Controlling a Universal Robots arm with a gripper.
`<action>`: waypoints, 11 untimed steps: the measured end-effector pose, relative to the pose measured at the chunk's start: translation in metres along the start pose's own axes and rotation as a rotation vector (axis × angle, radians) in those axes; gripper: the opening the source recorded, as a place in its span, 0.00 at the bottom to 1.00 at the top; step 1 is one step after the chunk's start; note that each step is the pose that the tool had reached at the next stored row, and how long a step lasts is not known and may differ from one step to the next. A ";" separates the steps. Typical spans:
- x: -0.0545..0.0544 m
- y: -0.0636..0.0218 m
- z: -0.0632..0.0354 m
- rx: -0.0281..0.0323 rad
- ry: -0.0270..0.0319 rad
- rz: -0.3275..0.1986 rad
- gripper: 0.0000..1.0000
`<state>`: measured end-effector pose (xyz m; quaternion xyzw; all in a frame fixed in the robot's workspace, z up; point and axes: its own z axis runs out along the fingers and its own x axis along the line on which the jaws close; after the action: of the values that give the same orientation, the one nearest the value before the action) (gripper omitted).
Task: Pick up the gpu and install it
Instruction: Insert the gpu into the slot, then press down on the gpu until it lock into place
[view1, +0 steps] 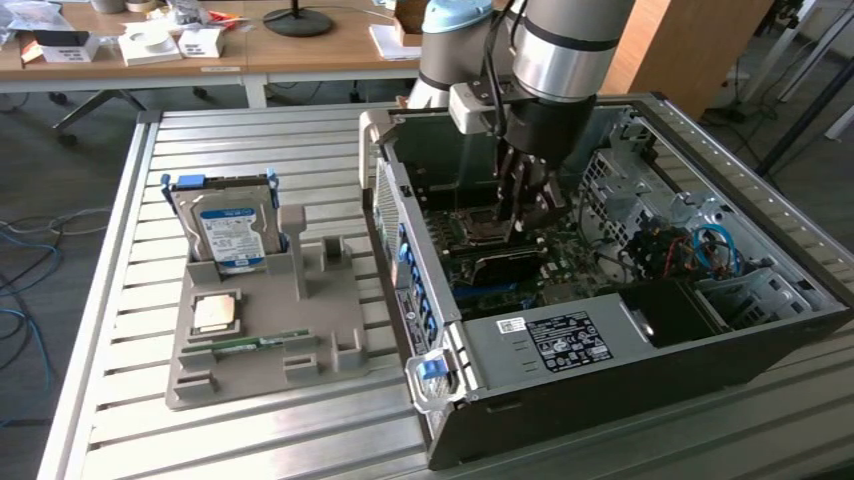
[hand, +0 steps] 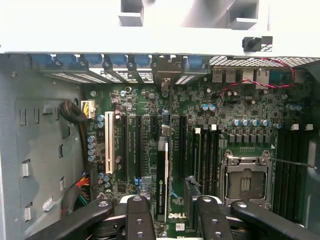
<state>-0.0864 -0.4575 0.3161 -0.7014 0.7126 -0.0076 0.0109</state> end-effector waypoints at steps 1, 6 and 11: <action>0.000 0.0000 -0.0002 -0.0002 0.0003 0.000 0.40; 0.000 0.0000 -0.0001 -0.0001 0.0002 0.000 0.40; 0.000 0.0000 -0.0002 -0.0002 0.0003 0.000 0.40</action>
<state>-0.0864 -0.4575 0.3162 -0.7014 0.7126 -0.0077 0.0107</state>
